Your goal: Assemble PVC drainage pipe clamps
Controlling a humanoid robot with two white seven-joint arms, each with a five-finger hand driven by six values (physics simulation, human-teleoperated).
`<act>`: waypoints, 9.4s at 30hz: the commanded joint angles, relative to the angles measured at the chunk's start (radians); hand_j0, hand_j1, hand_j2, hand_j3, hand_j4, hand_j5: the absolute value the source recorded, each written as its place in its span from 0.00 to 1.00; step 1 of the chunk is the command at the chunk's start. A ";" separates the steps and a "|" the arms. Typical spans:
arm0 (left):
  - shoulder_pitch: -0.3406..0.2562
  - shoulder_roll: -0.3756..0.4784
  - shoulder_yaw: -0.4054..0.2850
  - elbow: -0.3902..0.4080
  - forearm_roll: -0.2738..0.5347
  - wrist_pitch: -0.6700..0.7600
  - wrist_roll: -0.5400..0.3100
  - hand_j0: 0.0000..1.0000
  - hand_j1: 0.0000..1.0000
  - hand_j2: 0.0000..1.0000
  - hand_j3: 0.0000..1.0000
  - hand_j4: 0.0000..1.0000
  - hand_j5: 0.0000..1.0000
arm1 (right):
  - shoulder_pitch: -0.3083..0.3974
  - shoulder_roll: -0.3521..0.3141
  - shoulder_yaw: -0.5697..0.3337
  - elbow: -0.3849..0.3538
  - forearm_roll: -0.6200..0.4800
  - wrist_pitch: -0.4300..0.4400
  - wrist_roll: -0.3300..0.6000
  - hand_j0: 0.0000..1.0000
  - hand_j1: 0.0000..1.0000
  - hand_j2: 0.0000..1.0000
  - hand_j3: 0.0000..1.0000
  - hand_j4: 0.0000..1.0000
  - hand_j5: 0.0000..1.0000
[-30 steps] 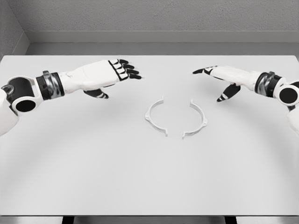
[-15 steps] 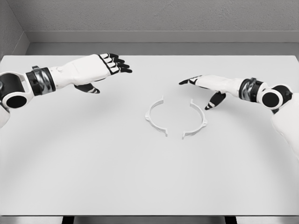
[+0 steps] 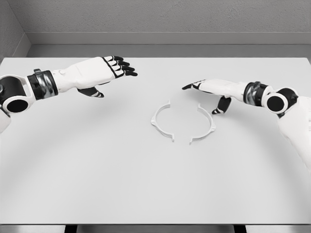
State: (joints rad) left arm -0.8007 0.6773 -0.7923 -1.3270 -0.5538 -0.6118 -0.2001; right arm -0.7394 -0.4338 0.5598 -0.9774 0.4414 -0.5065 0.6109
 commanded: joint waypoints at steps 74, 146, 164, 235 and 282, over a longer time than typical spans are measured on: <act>-0.144 -0.619 0.087 0.526 -0.273 0.001 -0.168 1.00 1.00 1.00 1.00 1.00 1.00 | 0.423 -0.313 -0.314 -0.455 -0.331 -0.104 0.000 1.00 1.00 1.00 1.00 1.00 1.00; 0.075 -0.131 0.036 -0.120 0.120 0.001 -0.186 1.00 1.00 1.00 1.00 1.00 1.00 | 0.420 -0.301 -0.373 -0.442 -0.329 -0.104 0.000 1.00 1.00 1.00 1.00 1.00 1.00; 0.118 -0.265 -0.050 -0.029 0.061 0.001 -0.199 1.00 1.00 1.00 1.00 1.00 1.00 | 0.420 -0.298 -0.370 -0.442 -0.329 -0.104 0.000 1.00 1.00 1.00 1.00 1.00 1.00; 0.025 -0.309 0.019 0.014 0.065 0.001 -0.197 0.99 0.99 0.99 0.99 0.99 0.99 | 0.422 -0.310 -0.373 -0.438 -0.329 -0.104 0.000 1.00 1.00 1.00 1.00 1.00 1.00; 0.029 -0.443 -0.005 0.213 -0.066 0.001 -0.248 0.99 0.99 0.99 0.99 0.99 0.99 | 0.426 -0.307 -0.386 -0.438 -0.331 -0.104 0.000 1.00 1.00 1.00 1.00 1.00 1.00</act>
State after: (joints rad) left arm -0.7746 0.2317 -0.7991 -1.1132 -0.6287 -0.6130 -0.4477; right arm -0.3145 -0.7399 0.1735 -1.4154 0.1193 -0.6137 0.6113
